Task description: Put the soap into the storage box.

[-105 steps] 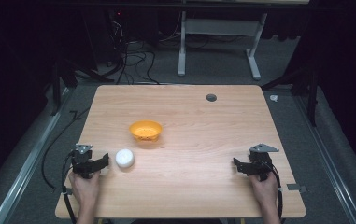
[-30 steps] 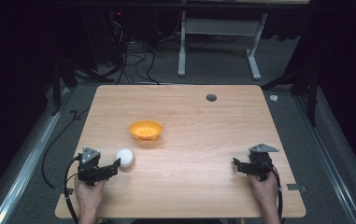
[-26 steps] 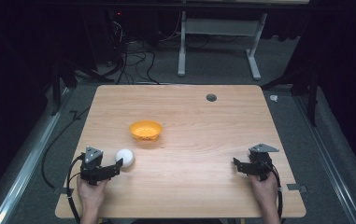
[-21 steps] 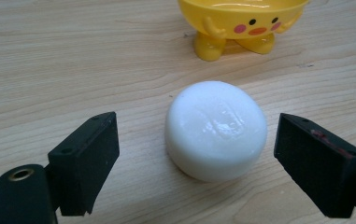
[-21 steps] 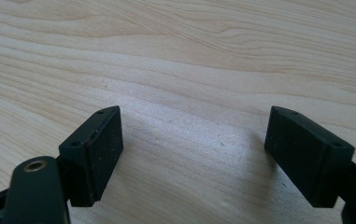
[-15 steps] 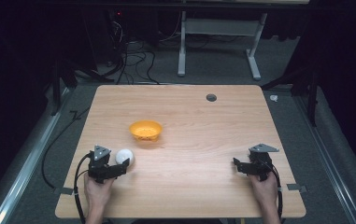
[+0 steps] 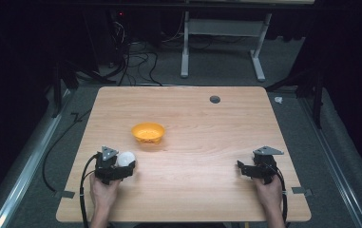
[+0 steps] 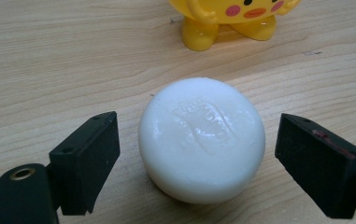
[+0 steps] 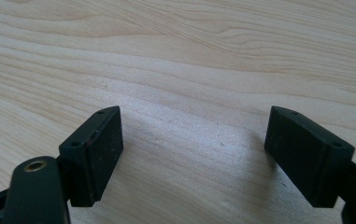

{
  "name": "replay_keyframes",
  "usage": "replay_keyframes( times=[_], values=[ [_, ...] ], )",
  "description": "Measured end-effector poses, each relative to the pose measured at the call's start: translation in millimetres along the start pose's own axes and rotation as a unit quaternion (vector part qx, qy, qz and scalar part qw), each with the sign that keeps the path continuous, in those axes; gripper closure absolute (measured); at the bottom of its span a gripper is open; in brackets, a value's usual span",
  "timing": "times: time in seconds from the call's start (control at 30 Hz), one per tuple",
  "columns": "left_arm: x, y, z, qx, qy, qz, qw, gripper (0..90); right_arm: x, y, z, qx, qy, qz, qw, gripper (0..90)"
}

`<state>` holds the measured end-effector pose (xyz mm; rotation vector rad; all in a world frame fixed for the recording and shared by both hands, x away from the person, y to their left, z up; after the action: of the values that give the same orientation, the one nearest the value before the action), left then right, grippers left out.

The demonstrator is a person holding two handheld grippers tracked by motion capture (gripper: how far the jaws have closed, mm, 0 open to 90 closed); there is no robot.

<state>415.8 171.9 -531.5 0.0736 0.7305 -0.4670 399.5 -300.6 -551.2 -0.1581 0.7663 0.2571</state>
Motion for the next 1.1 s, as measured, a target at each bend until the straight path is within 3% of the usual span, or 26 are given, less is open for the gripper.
replay_keyframes(
  times=[0.3, 1.1],
  values=[
    [9.3, -1.8, -1.2, 0.001, 0.01, -0.002, 0.9999, 14.7, 0.0, -0.2, 0.1, 0.0, 0.0, 0.0, 1.0, 20.4],
    [25.1, -1.3, -6.0, 0.011, 0.032, 0.021, 0.9992, 20.6, 0.0, -0.2, 0.1, 0.0, 0.0, 0.0, 1.0, 20.4]
  ],
)
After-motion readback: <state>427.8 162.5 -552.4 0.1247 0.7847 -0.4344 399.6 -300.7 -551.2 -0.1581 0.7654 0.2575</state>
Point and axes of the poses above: each handheld gripper's, and its own axes: x roughly forward along the jaws, z roughly out of its top, y roughly to its left, the point moved 7 cm from there along x, roughly forward along the jaws, and after that the axes turned 3 degrees about -z, right-handed, at the moved point
